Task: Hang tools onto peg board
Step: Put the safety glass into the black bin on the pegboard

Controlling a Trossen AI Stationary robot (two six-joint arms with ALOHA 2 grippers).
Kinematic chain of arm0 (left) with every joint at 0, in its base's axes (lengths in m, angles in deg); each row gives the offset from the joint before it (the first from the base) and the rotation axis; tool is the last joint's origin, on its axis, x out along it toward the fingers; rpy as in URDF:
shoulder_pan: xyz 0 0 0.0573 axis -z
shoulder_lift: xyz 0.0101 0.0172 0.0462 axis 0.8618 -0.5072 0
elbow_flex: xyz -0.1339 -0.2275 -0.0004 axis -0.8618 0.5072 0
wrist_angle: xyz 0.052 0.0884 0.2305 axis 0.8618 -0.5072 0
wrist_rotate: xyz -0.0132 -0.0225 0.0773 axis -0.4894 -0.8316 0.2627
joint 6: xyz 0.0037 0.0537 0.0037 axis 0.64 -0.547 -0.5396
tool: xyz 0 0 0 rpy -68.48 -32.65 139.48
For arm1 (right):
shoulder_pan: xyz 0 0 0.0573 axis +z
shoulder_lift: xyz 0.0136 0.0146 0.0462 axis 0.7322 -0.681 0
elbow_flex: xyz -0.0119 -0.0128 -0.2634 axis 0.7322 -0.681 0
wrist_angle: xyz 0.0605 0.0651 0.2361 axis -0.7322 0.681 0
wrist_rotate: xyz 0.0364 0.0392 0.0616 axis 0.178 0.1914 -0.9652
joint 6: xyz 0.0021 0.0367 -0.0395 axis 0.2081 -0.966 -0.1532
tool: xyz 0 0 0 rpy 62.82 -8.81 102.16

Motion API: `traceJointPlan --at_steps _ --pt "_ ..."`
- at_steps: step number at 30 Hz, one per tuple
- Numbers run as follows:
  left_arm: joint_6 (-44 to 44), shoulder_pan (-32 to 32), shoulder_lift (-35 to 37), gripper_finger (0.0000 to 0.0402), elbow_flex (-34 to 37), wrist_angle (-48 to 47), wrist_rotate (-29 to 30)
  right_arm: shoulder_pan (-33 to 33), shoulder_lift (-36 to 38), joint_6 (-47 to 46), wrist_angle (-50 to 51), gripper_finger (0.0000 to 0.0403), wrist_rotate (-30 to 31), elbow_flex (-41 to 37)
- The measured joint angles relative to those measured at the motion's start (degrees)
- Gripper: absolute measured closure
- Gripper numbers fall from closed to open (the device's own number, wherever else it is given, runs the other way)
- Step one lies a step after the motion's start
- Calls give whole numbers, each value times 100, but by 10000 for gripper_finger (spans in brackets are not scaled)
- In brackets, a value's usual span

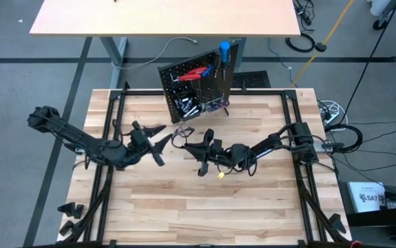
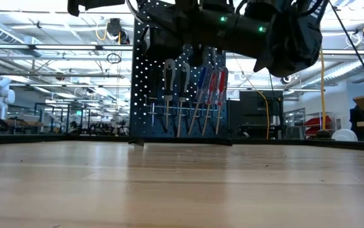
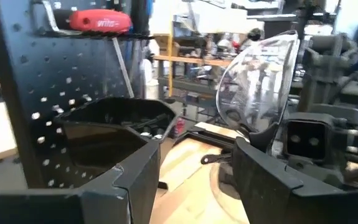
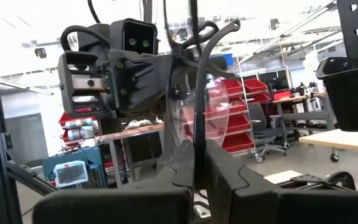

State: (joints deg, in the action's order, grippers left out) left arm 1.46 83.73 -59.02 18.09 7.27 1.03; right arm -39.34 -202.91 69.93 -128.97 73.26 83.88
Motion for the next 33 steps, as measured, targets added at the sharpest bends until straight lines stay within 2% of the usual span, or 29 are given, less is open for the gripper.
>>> traceJointPlan --at_steps 11,18,24,33 --pt "8 256 677 204 2 -915 -131 -139 0 143 -9 397 45 0" --pt "277 57 610 204 3 -1151 -148 -175 0 155 -5 397 4 0" --pt "446 -170 472 204 4 -952 -923 -173 0 189 15 397 4 0" --pt "89 -197 472 204 7 -745 -924 -173 0 284 78 397 5 0"
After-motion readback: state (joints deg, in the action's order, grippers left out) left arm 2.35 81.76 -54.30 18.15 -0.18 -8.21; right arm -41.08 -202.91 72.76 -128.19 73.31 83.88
